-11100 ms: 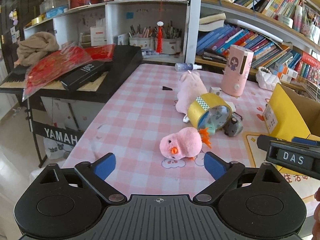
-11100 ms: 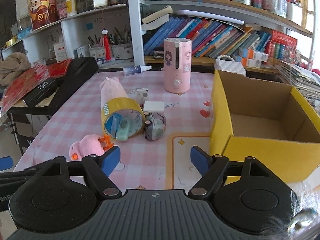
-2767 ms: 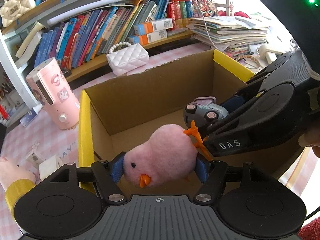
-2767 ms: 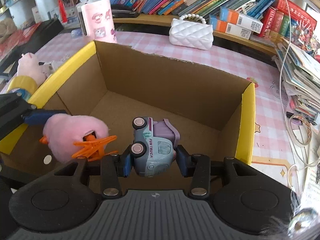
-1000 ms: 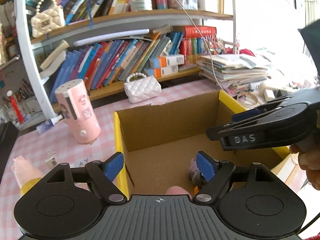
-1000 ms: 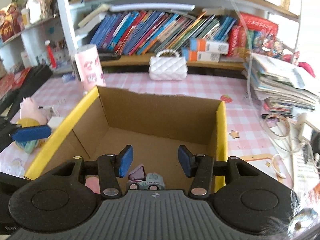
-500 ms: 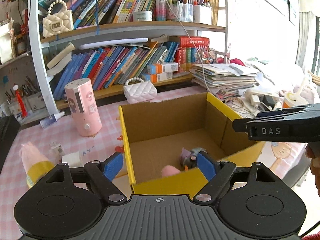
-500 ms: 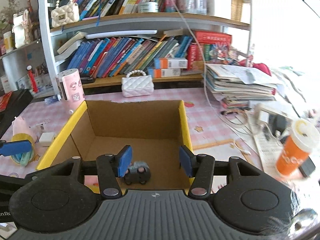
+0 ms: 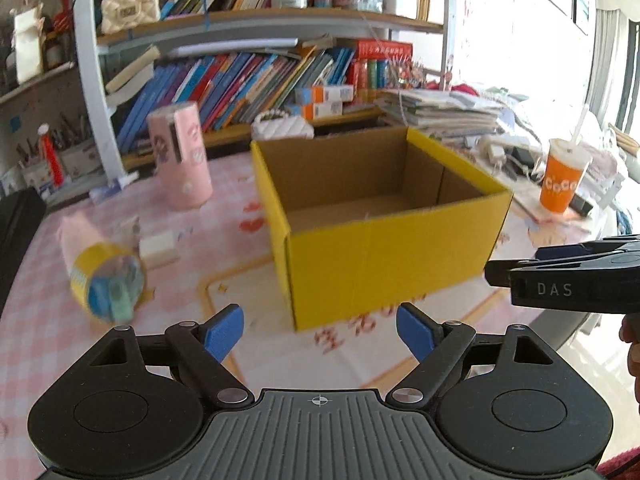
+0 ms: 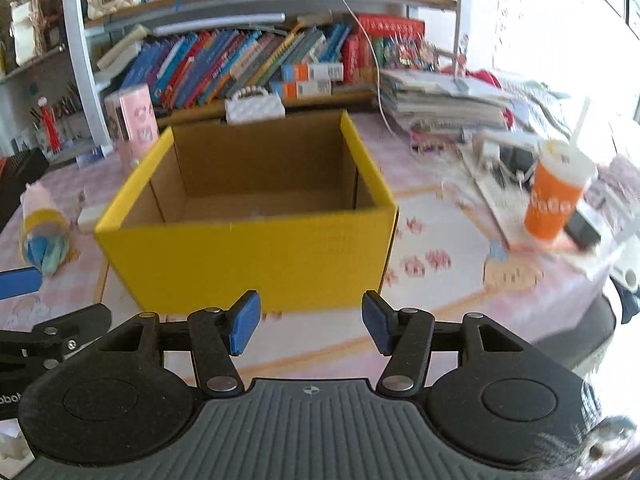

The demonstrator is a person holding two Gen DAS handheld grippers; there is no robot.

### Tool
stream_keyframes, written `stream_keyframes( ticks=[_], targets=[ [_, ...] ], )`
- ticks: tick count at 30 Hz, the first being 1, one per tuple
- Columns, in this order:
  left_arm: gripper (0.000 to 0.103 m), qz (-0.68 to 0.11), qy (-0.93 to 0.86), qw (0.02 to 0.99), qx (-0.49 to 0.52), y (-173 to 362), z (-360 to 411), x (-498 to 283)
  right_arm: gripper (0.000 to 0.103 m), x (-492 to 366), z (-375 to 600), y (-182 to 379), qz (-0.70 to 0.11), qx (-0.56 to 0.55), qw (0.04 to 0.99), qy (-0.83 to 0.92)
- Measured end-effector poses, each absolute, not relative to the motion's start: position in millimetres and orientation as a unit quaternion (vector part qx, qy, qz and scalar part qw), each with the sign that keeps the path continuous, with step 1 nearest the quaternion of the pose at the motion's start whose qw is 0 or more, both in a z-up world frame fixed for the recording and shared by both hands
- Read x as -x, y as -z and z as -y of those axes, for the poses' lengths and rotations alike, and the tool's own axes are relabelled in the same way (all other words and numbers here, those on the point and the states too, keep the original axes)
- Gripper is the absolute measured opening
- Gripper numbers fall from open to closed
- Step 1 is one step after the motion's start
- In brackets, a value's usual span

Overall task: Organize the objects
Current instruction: 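Lift both grippers out of the box and back toward the table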

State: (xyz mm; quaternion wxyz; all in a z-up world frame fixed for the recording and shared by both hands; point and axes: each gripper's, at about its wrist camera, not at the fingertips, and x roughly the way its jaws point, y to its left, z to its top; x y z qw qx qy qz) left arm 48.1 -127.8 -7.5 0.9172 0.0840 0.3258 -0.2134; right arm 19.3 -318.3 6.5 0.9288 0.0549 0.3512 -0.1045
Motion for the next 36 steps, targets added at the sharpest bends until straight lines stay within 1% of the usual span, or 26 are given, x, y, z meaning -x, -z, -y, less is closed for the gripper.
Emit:
stream_keyframes(
  ticks=[7,14,27,32,36],
  targets=[
    [0.086,-0.356,0.199,0.908,-0.093,25,102,-32,0.058,0,292,11,-0.376,-0.057,0.919,0.107],
    [0.086,-0.373,0.186,0.904,-0.094,32,78,-18,0.059,11,256,21,-0.393,-0.049,0.915,0.079],
    [0.086,-0.379,0.141,0.911,-0.084,31,26,3,0.061,18,197,21,-0.396,-0.027,0.918,0.018],
    [0.086,-0.375,0.112,0.917,-0.071,27,2,9,0.064,16,174,18,-0.391,-0.015,0.920,-0.010],
    [0.086,-0.371,0.093,0.922,-0.064,23,-16,13,0.064,14,155,15,-0.385,-0.005,0.922,-0.031]
  ],
)
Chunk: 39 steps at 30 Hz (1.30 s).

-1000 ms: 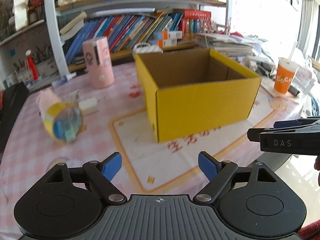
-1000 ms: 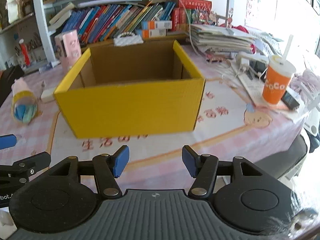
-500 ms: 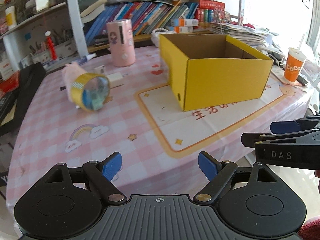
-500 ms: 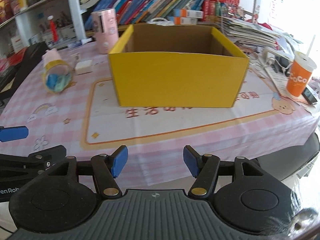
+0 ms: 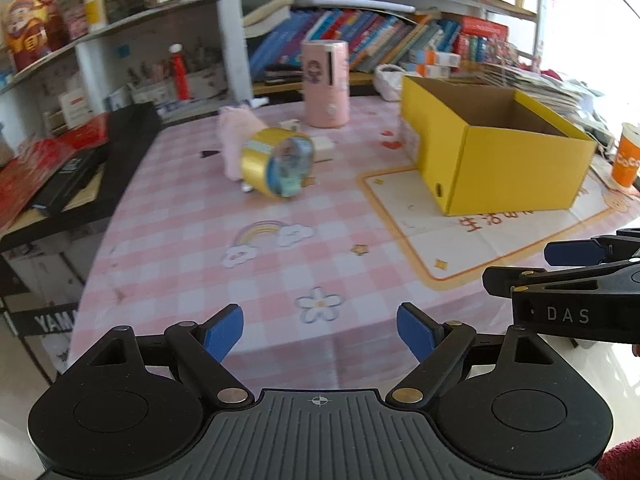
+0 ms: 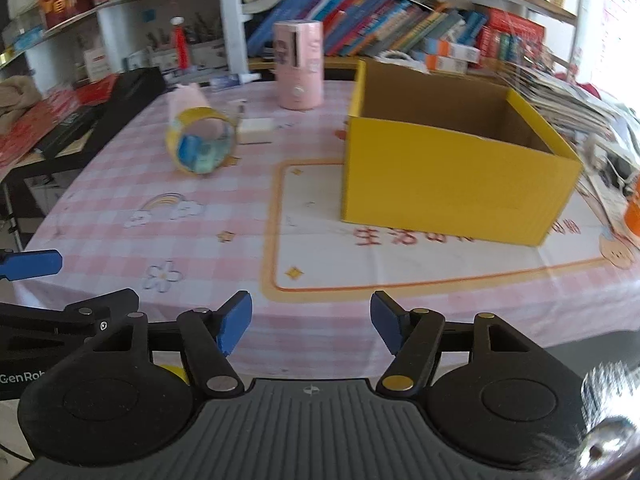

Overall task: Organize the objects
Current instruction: 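Lift both grippers out of the box and back toward the table, then move the left gripper toward the yellow tape roll with pink plush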

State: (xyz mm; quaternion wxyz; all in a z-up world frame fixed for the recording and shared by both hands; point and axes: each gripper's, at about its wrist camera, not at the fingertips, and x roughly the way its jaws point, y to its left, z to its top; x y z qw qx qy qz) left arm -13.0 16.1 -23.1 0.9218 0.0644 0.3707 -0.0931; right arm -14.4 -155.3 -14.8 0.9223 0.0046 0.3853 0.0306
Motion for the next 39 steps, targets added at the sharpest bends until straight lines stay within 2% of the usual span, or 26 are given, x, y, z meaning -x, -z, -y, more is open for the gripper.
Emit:
stream_keyframes(
  ticks=[21,39],
  targets=[
    [0.086,-0.365,0.041,0.929,-0.042,20,-56,11,0.064,-5,106,11,-0.380,0.020,0.921,-0.085],
    [0.086,-0.354,0.003,0.935,-0.024,14,-55,-65,0.064,-93,106,8,-0.368,0.032,0.922,-0.121]
  ],
)
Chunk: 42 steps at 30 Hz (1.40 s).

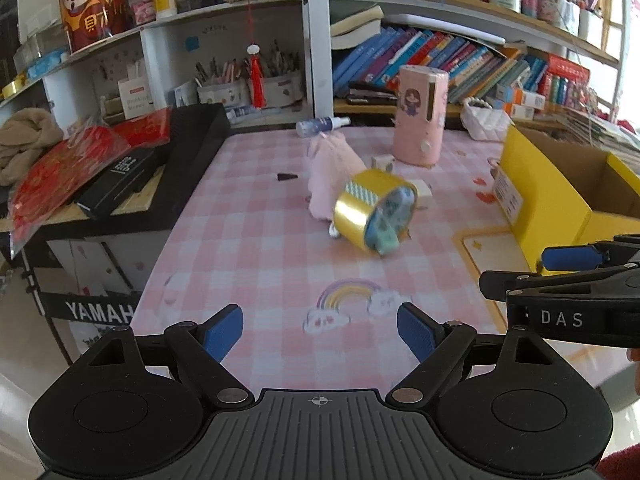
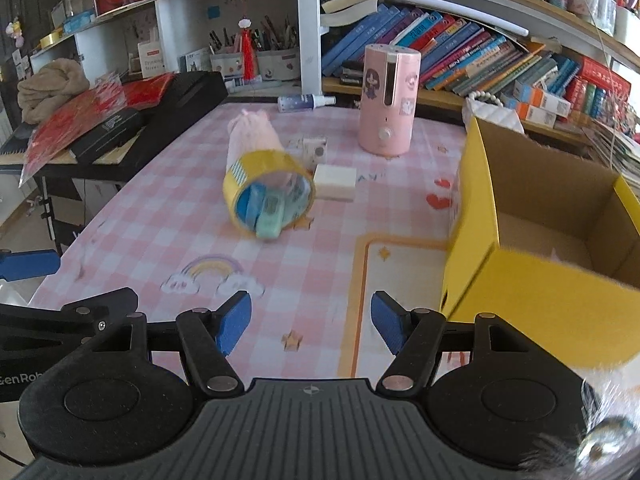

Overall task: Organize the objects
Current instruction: 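Move the left gripper toward the yellow tape roll with pink plush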

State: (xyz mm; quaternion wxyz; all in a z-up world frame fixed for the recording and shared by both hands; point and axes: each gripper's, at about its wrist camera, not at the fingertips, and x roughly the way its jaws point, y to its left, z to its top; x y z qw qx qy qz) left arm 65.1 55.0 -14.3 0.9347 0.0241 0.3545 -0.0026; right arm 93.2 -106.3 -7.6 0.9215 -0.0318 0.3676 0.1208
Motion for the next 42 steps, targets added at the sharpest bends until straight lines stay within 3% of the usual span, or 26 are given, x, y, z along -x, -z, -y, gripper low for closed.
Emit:
stream_keyframes(
  ticks=[19,31,39,42],
  targets=[
    [0.086,-0.386,-0.026,0.922,-0.004,31,-48,-135,0.064,-190,113,22,-0.391,0.039,0.907,-0.153],
    [0.083,-0.381,-0.003,0.923,-0.048,42,-31,-187,0.064,-234,119,14,-0.373,0.011,0.916,-0.149],
    [0.067,-0.382,0.025,0.920,-0.079,50,-15,-223,0.064,-239,131,5,-0.348,0.010,0.928,-0.132],
    [0.053,-0.384,0.037,0.918,-0.092,54,-6,-232,0.064,-241,136,4,-0.348,0.008,0.929,-0.127]
  ],
)
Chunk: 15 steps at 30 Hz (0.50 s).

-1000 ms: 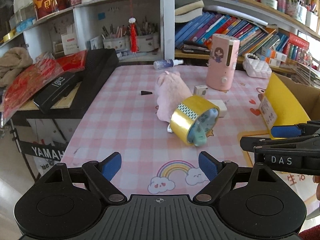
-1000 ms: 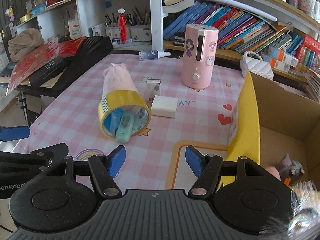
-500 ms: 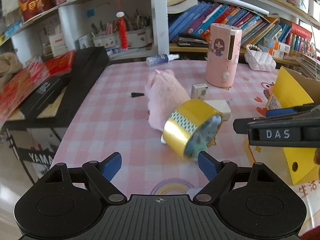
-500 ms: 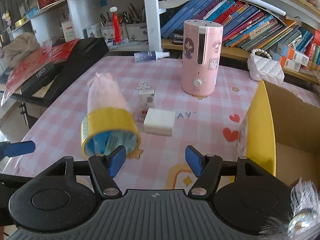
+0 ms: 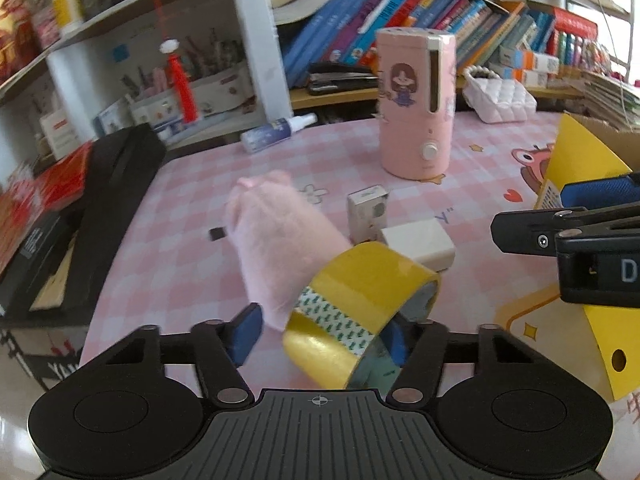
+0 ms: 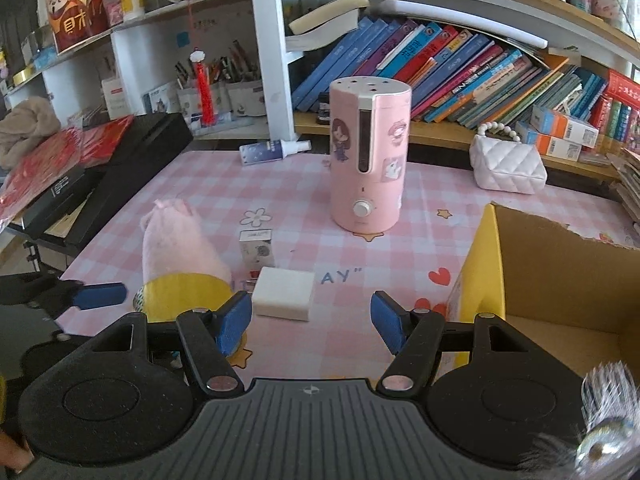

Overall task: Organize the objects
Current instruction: 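Move the left gripper toward the yellow tape roll with pink plush, then close the left gripper on the tape roll rim while the right gripper grasps the mint-green dispenser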

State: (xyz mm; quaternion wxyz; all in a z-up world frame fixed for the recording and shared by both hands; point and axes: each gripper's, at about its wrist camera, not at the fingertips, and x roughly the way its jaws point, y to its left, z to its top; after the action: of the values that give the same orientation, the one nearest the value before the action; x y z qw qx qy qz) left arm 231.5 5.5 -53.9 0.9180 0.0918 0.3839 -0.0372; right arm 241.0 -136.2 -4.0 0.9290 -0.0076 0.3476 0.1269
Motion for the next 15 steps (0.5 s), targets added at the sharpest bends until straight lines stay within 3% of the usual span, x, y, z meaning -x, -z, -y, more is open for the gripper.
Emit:
stream_keyframes(
  ticks=[1,5,9,11,15],
  targets=[
    [0.046,-0.386,0.041,0.917,-0.092,55,-4,-233,0.064,-241,138,4,-0.347,0.007,0.929,-0.126],
    [0.038,-0.386,0.041,0.919,-0.074,51,-6,-234,0.064,-240,142,3,-0.345,0.005,0.931,-0.121],
    [0.032,-0.395,0.061,0.917,0.008,43,-23,-229,0.064,-238,144,1,-0.341,0.003,0.933,-0.118],
    [0.023,-0.409,0.070,0.910,0.028,46,-28,-226,0.064,-237,145,1,-0.340,0.001,0.933,-0.118],
    [0.020,-0.419,0.052,0.906,0.043,52,-34,-216,0.064,-235,145,1,-0.341,-0.003,0.933,-0.118]
  ],
)
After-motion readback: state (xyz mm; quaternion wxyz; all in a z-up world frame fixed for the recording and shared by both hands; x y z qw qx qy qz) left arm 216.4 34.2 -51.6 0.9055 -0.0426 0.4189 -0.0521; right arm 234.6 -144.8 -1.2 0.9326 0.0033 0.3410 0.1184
